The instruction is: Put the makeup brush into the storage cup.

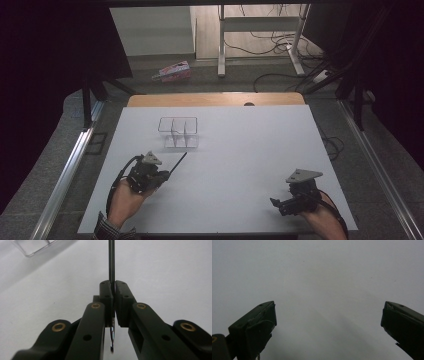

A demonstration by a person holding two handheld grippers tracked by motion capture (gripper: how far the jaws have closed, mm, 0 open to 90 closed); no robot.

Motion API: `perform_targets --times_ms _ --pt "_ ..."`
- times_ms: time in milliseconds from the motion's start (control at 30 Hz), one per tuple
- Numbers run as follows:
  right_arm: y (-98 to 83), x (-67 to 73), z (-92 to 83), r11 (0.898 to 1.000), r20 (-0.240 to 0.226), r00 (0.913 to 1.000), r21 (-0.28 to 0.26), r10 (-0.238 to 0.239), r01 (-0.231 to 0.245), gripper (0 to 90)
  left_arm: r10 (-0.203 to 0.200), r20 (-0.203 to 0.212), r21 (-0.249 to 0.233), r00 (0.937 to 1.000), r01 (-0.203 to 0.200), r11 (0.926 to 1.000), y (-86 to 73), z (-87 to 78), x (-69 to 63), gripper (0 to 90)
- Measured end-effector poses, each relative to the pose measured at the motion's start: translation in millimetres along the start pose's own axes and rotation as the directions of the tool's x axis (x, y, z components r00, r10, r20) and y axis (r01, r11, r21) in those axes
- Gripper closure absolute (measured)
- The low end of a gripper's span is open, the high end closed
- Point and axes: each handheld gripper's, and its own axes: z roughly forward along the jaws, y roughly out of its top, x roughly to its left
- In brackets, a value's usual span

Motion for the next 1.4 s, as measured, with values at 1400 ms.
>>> perform_targets --times_ms 1400 --pt "15.7 17.2 -4.6 0.992 -0.027 0.9946 -0.077 -0.101 0.098 0.0 0.158 0.106 -0.079 0.9817 -0.150 0.9855 -1.9 -0.7 -44.1 85.5"
